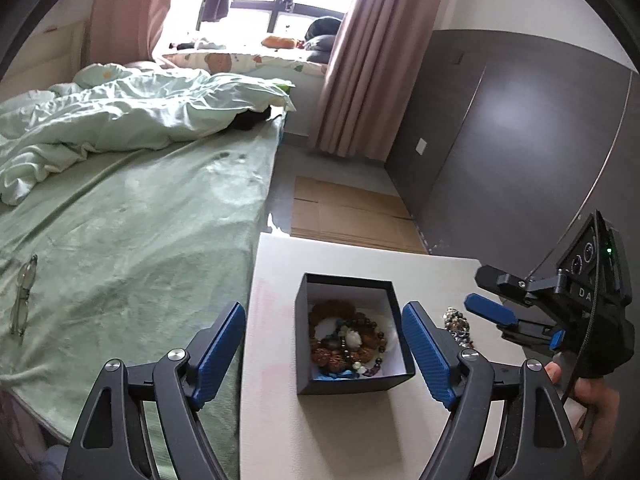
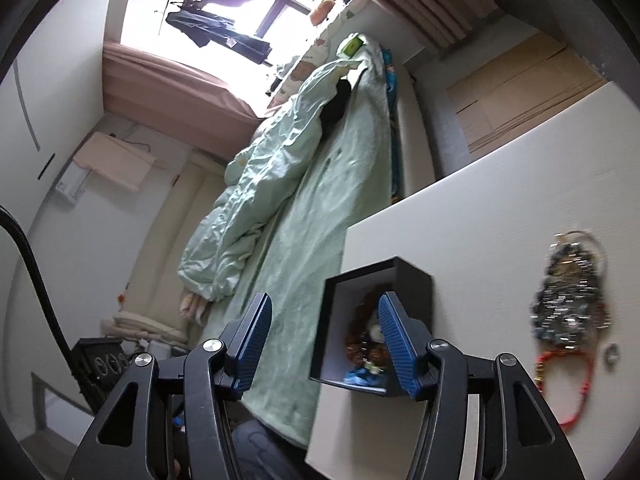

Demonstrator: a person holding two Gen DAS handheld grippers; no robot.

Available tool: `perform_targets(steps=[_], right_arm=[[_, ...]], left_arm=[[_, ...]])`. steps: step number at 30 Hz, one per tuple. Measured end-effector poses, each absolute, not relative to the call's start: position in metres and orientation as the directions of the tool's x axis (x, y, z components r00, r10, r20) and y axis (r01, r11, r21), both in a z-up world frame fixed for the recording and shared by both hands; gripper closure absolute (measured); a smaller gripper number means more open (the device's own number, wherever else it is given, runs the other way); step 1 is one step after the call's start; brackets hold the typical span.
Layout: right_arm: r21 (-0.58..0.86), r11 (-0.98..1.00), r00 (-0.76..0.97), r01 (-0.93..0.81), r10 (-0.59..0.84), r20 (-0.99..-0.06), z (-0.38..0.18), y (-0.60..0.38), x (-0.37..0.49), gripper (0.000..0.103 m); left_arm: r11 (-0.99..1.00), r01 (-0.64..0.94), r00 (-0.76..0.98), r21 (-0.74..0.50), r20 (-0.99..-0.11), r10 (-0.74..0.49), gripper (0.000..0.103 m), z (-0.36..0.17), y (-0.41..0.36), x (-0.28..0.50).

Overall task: Organize jewelry
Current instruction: 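Reach the left tool to the silver chains and close on them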

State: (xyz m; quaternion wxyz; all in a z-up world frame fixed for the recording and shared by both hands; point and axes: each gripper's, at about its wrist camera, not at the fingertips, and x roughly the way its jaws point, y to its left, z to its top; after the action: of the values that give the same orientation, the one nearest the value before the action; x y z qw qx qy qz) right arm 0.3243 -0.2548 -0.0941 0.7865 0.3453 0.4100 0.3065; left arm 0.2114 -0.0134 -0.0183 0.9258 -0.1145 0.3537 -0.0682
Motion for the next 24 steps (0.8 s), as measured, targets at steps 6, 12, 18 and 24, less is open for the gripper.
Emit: perform_targets(steps=[6, 12, 18, 24], right_arm=[[0.766, 0.619, 0.497, -0.175, 0.727, -0.474, -0.091, -0.284, 0.312, 0.046], [0.743, 0.657, 0.512, -0.125, 0.685, -0.519, -0.097, -0.313, 0.301, 0.047], [0.745, 0.665, 0.515, -0.053, 0.657, -0.551, -0.110, -0.339, 0.296, 0.046], [0.752, 0.659, 0.530, 0.020, 0.631, -0.567, -0.127, -0.362, 0.296, 0.047]], left_arm=[[0.960, 0.077, 0.729, -0.270, -0.641, -0.239, 0.022, -0.021, -0.028, 0.212], [0.952, 0.121, 0.713, -0.282, -0.642, -0.281, 0.022, -0.025, -0.049, 0.214], [0.941, 0.182, 0.691, -0.285, -0.643, -0.328, 0.022, -0.026, -0.078, 0.219], [0.926, 0.261, 0.652, -0.272, -0.658, -0.377, 0.022, -0.029, -0.111, 0.232]])
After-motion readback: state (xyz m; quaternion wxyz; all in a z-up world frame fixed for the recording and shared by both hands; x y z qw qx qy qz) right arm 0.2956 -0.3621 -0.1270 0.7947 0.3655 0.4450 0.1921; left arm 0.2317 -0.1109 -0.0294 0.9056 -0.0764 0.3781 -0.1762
